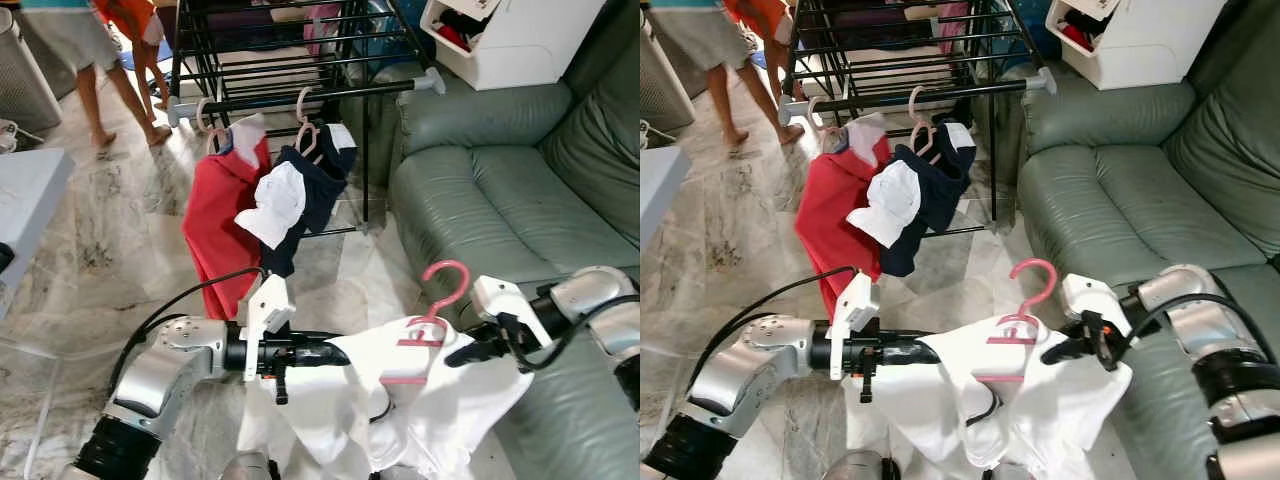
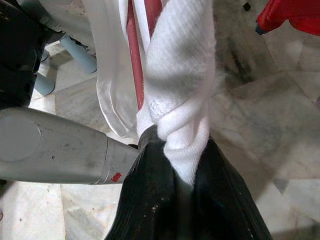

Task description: Hang hanger

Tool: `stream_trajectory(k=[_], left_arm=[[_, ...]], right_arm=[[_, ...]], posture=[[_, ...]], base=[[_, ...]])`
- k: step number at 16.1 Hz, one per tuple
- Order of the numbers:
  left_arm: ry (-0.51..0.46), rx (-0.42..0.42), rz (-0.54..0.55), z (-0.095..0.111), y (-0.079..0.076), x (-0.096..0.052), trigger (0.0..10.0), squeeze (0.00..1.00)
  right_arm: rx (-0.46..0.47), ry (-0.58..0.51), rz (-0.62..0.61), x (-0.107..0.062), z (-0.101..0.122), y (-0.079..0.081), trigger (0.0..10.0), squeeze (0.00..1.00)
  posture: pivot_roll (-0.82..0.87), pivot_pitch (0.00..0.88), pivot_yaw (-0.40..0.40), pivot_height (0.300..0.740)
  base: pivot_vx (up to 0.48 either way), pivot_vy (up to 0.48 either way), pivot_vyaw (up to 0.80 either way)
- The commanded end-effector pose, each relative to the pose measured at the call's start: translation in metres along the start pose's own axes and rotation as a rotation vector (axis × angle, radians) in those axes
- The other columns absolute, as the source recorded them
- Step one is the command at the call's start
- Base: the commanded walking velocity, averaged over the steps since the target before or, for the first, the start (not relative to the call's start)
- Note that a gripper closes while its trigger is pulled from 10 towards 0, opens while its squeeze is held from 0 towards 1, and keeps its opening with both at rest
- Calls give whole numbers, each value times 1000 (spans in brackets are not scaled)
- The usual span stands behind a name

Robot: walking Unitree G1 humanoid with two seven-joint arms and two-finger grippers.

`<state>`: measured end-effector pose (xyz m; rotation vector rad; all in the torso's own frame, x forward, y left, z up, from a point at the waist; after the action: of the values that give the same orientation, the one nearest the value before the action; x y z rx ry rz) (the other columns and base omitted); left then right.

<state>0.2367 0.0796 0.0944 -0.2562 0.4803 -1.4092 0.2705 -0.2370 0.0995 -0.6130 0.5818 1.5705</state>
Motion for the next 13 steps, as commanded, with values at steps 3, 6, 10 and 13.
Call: stream_trajectory(k=[3, 6, 10, 13], left_arm=[[-32, 29, -5, 10, 2, -1, 10000, 0], [-66, 35, 96, 9, 14, 1, 10000, 1000], [-113, 132, 393, 9, 42, -5, 10000, 1000], [-134, 170, 575, -3, 52, -24, 10000, 1000]], right_arm=[[40, 7, 33, -4, -4, 9, 0, 0], [61, -20, 20, -2, -4, 11, 0, 0], [58, -5, -249, 11, -11, -2, 0, 0], [107, 23, -432, 26, -19, 8, 0, 0]], posture=[[-52, 0, 4, 740], [-59, 0, 5, 740], [-69, 0, 10, 740], [-64, 0, 19, 740]], base=[[0, 0, 0], [0, 0, 0], [0, 0, 0], [0, 0, 0]])
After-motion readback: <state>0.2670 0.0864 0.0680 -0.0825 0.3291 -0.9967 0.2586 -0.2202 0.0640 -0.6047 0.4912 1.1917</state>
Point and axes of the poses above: a point about 5 cm out from each wrist's last joint towards the gripper, its own x axis pointing out of the wrist towards the gripper, its own z axis along the axis of the wrist's last joint, y = z × x, the point moved 2 cm from there along x, pointing out of the wrist towards the gripper, and after that the axes turned 9 degrees about -x, right-handed, at the moved point
